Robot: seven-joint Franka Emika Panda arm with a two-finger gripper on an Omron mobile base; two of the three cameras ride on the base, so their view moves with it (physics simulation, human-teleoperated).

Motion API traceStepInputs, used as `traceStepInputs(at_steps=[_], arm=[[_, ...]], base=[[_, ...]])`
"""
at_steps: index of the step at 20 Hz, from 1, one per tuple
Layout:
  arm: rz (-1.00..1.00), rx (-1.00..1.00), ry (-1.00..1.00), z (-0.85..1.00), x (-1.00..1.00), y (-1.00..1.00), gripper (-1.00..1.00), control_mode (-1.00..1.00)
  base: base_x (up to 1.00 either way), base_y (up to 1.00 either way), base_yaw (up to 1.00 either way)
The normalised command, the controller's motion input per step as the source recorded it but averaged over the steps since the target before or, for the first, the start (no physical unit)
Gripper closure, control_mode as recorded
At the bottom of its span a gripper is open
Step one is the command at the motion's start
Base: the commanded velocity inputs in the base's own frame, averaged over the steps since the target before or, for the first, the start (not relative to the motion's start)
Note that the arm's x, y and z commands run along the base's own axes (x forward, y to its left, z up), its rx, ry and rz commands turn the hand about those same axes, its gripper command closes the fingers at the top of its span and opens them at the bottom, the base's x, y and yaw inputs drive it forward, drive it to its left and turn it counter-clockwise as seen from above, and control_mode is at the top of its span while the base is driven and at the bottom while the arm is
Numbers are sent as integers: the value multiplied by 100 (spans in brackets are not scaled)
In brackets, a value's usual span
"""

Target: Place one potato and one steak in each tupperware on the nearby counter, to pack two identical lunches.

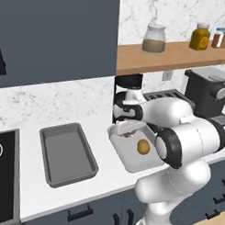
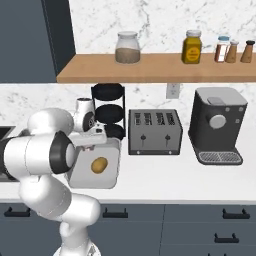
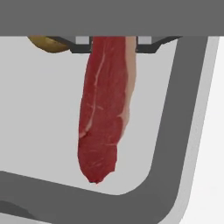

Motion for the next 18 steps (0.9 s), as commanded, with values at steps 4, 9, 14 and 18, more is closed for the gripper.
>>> traceStepInputs(at_steps=[4, 9, 14, 18], arm=[[0, 0, -5, 0, -56, 0, 100, -100], [0, 0, 1, -14, -18, 0, 100, -100], [0, 0, 4, -50, 0, 2, 100, -100], [0, 0, 3, -34, 0, 3, -100, -100]], base=[[0, 0, 0], [0, 0, 0], [0, 0, 0], [0, 0, 0]])
